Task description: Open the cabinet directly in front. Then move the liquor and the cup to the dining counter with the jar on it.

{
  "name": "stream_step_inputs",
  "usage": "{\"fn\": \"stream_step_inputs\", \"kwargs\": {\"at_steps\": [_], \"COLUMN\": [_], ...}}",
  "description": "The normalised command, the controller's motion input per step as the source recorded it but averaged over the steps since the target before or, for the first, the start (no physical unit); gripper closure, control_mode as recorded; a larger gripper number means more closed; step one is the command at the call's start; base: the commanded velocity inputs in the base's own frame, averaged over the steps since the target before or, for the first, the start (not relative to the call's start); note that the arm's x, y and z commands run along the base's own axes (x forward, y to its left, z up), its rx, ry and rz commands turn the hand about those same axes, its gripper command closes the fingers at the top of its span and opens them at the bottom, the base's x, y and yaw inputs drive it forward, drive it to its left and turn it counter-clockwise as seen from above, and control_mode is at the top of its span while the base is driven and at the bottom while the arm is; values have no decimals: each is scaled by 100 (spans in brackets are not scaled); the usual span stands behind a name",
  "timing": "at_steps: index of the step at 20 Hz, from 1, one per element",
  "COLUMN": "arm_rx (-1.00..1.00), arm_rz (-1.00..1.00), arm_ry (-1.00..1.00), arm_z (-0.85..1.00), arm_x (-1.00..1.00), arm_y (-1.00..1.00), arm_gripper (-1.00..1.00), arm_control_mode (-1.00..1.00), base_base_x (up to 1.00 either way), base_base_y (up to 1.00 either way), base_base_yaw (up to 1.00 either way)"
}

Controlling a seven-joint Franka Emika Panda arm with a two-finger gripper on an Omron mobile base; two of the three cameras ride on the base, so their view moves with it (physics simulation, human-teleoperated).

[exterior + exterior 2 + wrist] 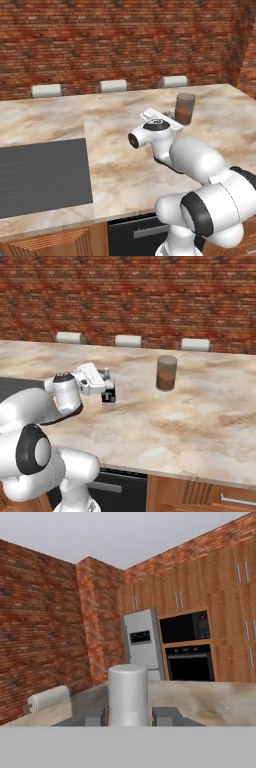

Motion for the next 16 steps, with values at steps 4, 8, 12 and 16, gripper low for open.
{"fn": "stream_step_inputs", "kwargs": {"at_steps": [4,8,12,16], "arm_rx": [0,0,0,0], "arm_rz": [0,0,0,0], "arm_ry": [-2,0,0,-5], "arm_z": [-33,-38,-38,-22], "arm_x": [20,4,7,8], "arm_y": [6,6,4,0], "arm_gripper": [100,100,-100,-100], "arm_control_mode": [-100,-100,-100,-100], "base_base_x": [0,0,0,0], "base_base_y": [0,0,0,0], "base_base_yaw": [0,0,0,0]}}
